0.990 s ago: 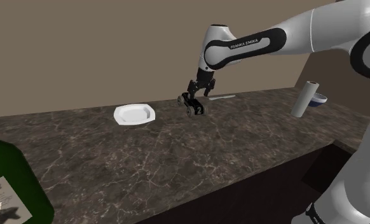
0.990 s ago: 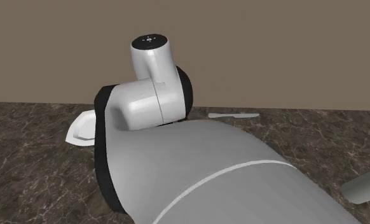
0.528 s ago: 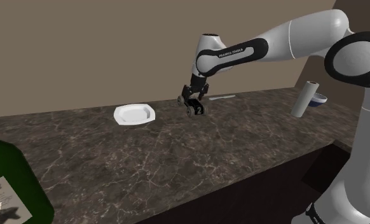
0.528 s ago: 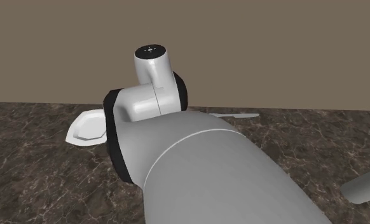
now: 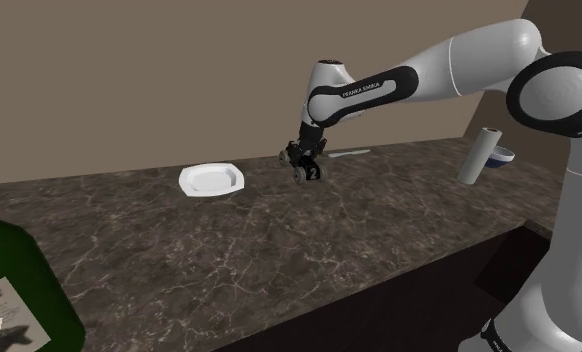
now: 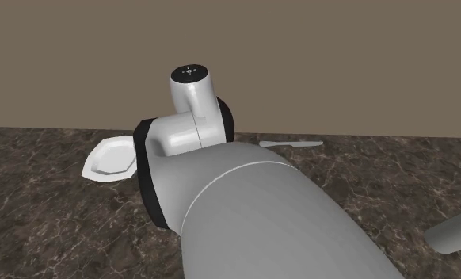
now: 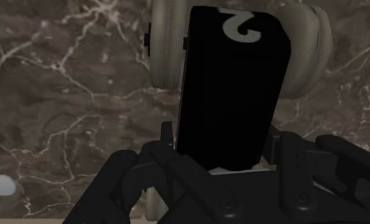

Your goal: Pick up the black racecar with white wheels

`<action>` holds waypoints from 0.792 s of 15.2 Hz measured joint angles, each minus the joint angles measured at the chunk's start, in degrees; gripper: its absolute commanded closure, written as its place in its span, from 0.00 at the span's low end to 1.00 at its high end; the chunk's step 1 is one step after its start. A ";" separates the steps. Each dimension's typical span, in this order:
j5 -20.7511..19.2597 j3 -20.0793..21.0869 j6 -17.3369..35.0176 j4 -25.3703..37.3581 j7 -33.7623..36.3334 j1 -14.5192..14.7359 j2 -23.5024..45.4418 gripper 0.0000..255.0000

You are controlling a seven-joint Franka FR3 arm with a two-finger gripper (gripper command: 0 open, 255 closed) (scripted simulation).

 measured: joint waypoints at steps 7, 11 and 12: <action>0.01 0.00 -0.35 0.18 -0.01 0.00 -0.10 1.00; 0.12 0.04 -2.67 1.58 -0.16 -0.01 -0.96 1.00; 0.14 0.06 -3.44 2.13 -0.17 0.01 -1.17 1.00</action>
